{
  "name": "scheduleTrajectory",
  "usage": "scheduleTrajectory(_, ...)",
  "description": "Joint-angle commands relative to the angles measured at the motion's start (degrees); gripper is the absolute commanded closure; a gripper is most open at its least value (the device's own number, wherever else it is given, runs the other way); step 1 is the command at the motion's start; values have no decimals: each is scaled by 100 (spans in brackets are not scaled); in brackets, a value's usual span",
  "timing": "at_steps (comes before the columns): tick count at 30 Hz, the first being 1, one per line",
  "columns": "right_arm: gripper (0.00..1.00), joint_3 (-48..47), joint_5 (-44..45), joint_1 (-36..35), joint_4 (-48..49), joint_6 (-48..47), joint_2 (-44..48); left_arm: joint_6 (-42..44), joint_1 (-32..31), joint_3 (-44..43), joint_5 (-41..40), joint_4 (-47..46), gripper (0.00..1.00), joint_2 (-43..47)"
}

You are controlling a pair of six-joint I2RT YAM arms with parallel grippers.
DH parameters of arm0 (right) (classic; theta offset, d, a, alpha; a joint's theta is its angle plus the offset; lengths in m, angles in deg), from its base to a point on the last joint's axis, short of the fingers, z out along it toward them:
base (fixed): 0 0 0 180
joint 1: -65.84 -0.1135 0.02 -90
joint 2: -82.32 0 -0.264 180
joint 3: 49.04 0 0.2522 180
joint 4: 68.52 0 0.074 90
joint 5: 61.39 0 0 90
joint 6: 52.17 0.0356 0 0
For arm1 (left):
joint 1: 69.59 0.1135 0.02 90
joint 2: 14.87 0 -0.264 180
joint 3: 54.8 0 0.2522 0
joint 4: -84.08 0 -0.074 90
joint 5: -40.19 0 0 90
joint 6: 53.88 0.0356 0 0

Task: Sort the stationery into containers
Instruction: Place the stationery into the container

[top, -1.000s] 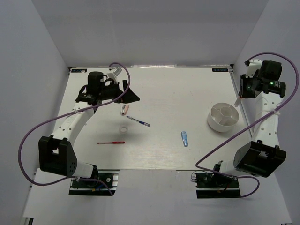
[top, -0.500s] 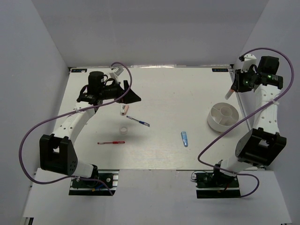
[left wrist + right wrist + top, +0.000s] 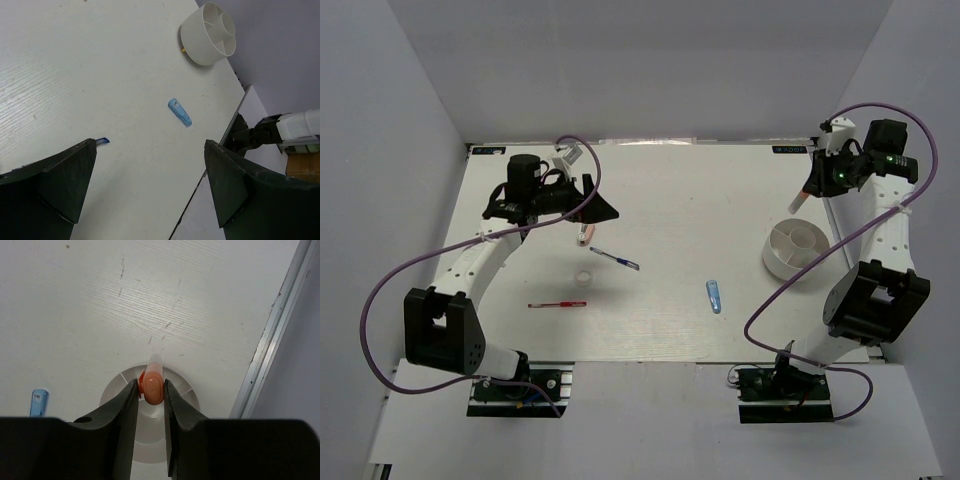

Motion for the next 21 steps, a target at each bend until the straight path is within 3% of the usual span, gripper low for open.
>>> scheduleTrajectory(1,100,-85,-151,-5,-193,-222,124,54,41,119,119,-24,2,259)
scheduleTrajectory(21,100,90,34,-14,-685,-565,-175,370,41,136,23,160,2,189)
